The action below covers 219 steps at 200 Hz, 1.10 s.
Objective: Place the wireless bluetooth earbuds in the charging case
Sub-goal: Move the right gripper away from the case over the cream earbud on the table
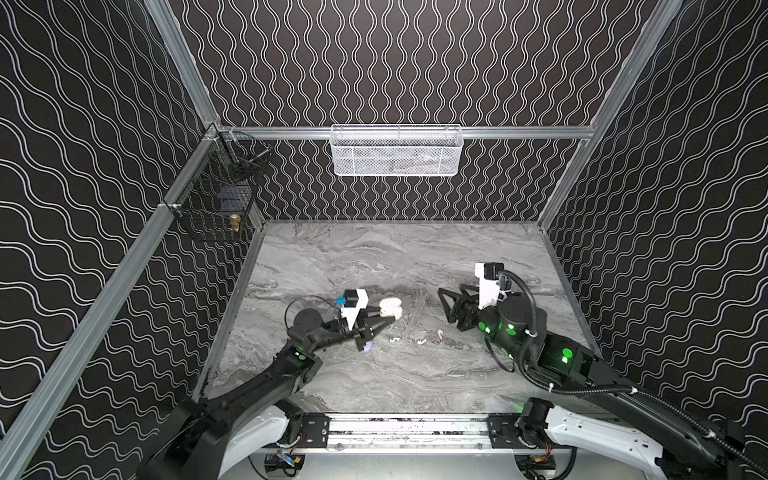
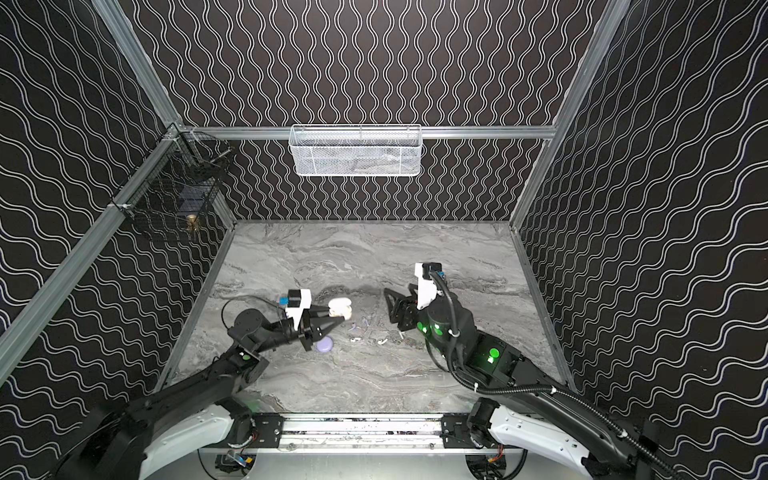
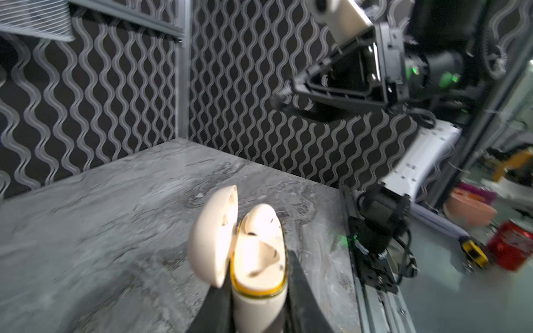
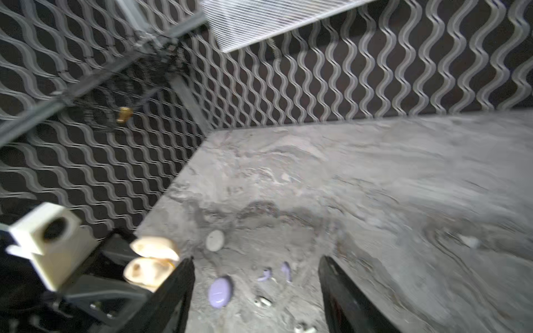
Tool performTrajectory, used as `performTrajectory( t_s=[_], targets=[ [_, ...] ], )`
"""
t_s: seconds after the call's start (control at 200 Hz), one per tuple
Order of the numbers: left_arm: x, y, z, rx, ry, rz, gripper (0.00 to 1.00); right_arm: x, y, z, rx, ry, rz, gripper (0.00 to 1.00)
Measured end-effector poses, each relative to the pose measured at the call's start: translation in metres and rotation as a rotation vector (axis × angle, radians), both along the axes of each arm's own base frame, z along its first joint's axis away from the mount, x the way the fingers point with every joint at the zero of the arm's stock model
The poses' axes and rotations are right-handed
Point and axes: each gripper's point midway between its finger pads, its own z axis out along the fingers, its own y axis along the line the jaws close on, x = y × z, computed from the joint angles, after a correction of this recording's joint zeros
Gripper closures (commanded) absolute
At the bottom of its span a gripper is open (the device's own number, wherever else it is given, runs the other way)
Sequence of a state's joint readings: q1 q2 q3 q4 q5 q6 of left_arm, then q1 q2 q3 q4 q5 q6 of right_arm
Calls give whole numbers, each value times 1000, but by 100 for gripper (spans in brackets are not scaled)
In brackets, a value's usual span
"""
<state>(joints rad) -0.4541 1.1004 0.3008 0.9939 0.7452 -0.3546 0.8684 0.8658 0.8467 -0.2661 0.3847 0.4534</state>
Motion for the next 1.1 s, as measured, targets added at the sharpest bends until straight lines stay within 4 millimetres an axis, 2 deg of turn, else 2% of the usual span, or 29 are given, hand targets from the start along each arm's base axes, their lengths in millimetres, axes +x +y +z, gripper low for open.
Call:
performTrajectory(
  t_s=[0.085, 0.135, 0.19, 0.335, 0.42, 0.53, 0.716, 0.931, 1.096],
  targets=[
    [21, 13, -15, -49, 99, 29, 100, 18, -21, -51, -68, 142, -82, 34],
    [24, 14, -20, -70, 133, 12, 100, 18, -25, -85, -104, 241, -83, 34],
    [26, 14, -19, -91, 146, -1, 100, 15, -23, -113, -126, 329, -59, 33],
    [24, 15, -6, -117, 108, -18, 100, 13, -16, -167, -159, 520, -16, 33],
    [21, 17, 2, -110, 78, -9, 100, 12, -8, -192, -176, 619, 15, 33],
    [21, 20, 9, -90, 44, 25, 100, 16, 1, -208, -190, 689, 49, 33],
    [19, 21, 6, -49, 31, 49, 100, 20, 13, -227, -224, 753, 103, 34],
    [19, 18, -1, -27, 39, 48, 100, 20, 12, -246, -284, 808, 113, 36],
    [17, 19, 3, -28, 29, 51, 100, 21, 11, -260, -336, 842, 115, 42]
  ],
)
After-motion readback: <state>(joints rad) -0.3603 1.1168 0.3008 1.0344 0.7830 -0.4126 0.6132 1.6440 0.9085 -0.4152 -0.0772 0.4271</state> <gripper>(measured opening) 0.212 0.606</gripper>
